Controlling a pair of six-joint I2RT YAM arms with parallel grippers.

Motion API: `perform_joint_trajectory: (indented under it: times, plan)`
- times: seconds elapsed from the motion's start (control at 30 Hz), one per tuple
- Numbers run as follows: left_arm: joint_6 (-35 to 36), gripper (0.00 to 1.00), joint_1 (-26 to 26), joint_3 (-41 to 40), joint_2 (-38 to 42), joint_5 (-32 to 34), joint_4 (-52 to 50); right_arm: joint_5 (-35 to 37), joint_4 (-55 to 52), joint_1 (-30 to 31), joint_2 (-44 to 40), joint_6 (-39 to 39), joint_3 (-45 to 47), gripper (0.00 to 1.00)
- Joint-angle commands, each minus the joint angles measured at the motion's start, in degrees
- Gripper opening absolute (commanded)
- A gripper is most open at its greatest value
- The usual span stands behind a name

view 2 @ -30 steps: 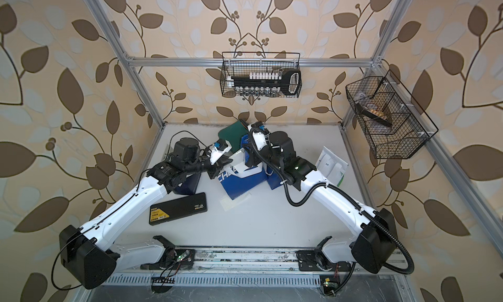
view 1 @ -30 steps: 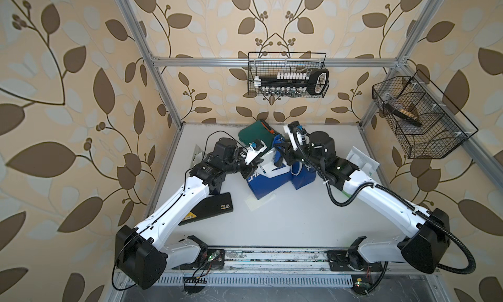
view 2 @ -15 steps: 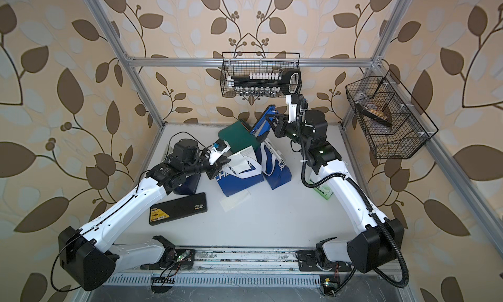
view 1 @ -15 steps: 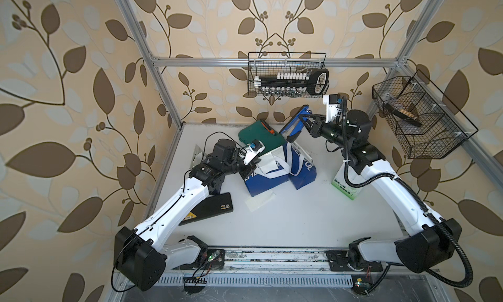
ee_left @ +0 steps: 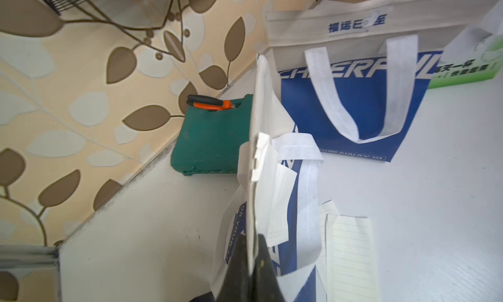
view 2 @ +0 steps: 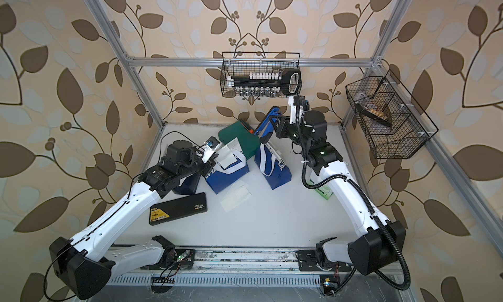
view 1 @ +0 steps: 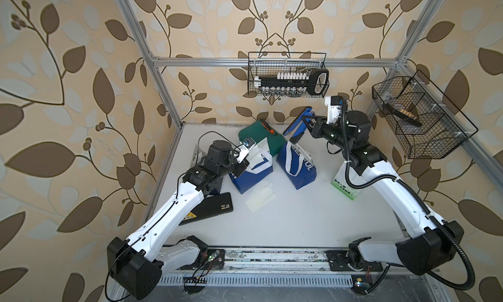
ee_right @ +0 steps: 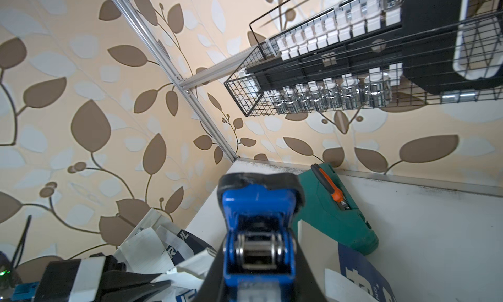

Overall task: Staple the receipts to the bags
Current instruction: Place the takeout bag at the center of the board.

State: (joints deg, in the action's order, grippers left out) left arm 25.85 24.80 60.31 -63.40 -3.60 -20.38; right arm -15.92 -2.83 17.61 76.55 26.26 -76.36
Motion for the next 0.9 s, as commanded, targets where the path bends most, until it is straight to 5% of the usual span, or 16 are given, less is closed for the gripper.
perform_joint_trajectory:
  times: [0.0, 0.17, 0.53, 0.63, 0.73, 0.8, 0.87]
  plan:
    - [-2.0, 0.00, -3.3, 2.6, 2.9, 5.9, 2.1, 2.6, 3.0, 0.1, -1.7, -0.4, -0.1, 0.14]
    - [-2.9, 0.00, -6.0, 0.9, -0.2, 20.0, 7.6, 2.4, 4.1, 0.1, -1.4, 0.7, 0.5, 0.15]
    - [-4.9, 0.00, -7.0, 3.8, -12.1, 34.7, 19.2, 8.7, 0.2, 0.1, -1.7, -3.5, 0.9, 0.15]
    - [-5.8, 0.00, -7.0, 6.4, -13.8, 32.9, 17.6, 12.8, -1.5, -0.7, -2.1, -6.7, 0.8, 0.15]
    - [-8.9, 0.42, -7.0, 6.7, -11.5, 28.9, 17.9, 15.5, -1.4, -2.5, -2.8, -9.4, 0.5, 0.15]
    - [-10.8, 0.53, -7.0, 6.7, -9.8, 27.1, 19.0, 16.4, -0.3, -3.8, -3.1, -11.0, 0.3, 0.15]
    - [-13.3, 0.94, -7.0, 9.3, -8.9, 26.0, 16.4, 18.0, -1.5, -4.8, -2.7, -11.8, -0.8, 0.14]
